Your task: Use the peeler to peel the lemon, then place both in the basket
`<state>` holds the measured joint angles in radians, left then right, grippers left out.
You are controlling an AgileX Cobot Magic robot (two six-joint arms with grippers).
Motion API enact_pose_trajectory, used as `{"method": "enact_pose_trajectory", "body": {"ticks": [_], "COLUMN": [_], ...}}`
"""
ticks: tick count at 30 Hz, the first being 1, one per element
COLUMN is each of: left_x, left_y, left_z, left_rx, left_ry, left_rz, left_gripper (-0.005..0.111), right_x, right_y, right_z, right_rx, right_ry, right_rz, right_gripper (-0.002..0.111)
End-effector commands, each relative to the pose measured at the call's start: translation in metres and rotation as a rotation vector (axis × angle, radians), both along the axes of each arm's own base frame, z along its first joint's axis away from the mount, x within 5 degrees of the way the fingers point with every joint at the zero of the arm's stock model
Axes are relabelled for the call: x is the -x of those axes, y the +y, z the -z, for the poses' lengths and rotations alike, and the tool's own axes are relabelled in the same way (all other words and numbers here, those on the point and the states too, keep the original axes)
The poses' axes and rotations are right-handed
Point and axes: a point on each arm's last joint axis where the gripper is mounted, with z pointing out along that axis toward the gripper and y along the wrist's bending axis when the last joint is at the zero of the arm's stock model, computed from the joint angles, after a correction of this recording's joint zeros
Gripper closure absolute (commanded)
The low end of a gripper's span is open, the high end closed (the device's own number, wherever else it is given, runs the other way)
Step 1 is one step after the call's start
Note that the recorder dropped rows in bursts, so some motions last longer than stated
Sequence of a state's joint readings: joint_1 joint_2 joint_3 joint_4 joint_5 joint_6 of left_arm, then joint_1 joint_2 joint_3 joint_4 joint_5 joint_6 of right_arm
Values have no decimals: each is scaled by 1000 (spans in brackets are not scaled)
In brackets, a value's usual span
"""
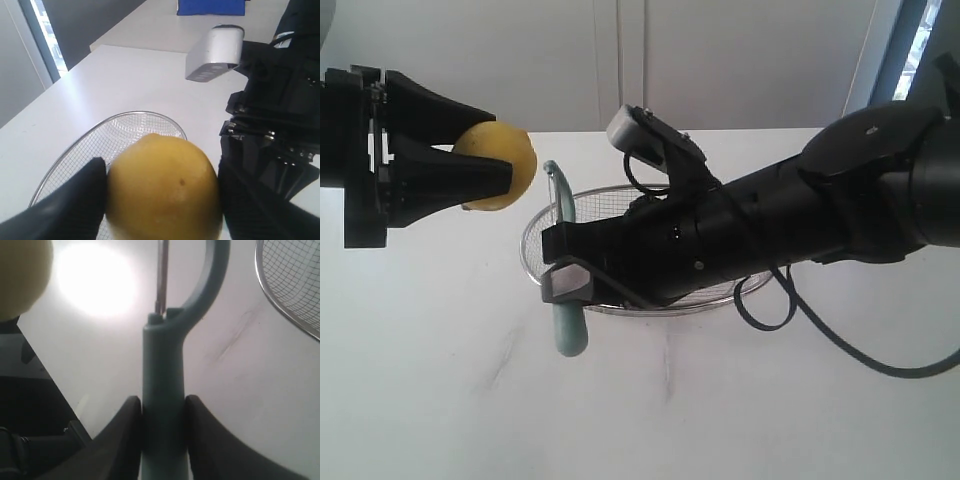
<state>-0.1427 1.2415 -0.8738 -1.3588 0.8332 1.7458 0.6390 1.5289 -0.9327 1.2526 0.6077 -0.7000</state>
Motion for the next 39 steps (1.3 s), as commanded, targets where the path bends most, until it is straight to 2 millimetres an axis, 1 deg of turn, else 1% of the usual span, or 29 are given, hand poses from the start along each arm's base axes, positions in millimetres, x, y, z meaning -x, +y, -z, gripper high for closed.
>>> {"method": "enact_pose_trajectory", "body": {"ticks": [1, 8, 26, 33, 39], "left_x": [4, 9, 6, 6, 6], "left_y": [-5, -15, -13, -13, -13], "left_z": [-3, 1, 2, 2, 2], "left_rx": [8, -37, -57, -58, -58], "left_ry": [-20, -32, -42, -43, -43], "left_rz": [6, 52, 21, 17, 17], "left_gripper": [107, 107, 107, 107, 107], "right_x": [6, 9, 8, 14, 14], "right_y": [6, 10, 11, 13, 13], "right_z": [0, 0, -1, -4, -4], "right_rx": [-6, -7, -34, -77, -79], "right_ry": [7, 14, 40, 99, 95], "right_rz": [-16, -2, 21, -17, -14], "right_gripper": [108, 108, 108, 108, 108]}}
